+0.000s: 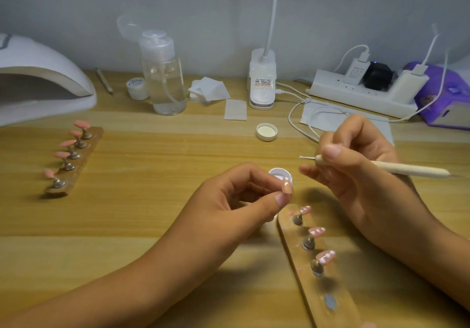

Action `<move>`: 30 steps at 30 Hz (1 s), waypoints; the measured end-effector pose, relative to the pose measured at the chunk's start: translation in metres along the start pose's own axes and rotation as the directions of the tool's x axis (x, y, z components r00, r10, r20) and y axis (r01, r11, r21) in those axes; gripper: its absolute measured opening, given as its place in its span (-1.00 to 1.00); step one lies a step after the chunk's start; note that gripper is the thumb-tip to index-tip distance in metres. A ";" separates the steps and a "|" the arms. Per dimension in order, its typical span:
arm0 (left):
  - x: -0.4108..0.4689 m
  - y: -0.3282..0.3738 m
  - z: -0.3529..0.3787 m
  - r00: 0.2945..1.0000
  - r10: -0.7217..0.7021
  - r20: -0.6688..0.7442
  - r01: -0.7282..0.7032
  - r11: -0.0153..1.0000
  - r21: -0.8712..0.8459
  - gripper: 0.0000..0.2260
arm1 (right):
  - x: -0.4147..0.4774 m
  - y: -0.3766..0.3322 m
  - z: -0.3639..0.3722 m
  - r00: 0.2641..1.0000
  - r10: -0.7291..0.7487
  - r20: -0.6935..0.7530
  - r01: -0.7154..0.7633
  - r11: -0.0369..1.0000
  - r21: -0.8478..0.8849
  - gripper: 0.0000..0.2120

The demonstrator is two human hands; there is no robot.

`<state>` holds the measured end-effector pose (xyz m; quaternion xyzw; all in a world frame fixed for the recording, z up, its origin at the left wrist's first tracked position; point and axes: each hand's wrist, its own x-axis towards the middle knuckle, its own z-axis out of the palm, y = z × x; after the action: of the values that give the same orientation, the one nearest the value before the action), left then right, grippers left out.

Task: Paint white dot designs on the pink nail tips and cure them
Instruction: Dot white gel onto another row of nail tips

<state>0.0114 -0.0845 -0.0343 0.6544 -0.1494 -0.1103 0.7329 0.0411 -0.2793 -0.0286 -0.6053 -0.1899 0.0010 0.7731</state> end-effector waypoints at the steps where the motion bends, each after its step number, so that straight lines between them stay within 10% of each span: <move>1: 0.000 0.000 0.000 1.000 -0.006 0.005 0.006 1.000 0.011 -0.94 | -0.001 -0.001 0.002 1.000 0.013 0.023 -0.013 1.000 0.026 -0.86; 30: 0.000 -0.004 -0.002 1.000 -0.001 0.031 -0.002 0.996 0.093 -0.93 | -0.003 -0.005 0.012 0.995 0.084 0.061 -0.087 0.995 0.057 -0.82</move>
<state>0.0123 -0.0833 -0.0382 0.6858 -0.1661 -0.1132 0.6995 0.0334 -0.2705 -0.0229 -0.5892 -0.1862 0.0576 0.7841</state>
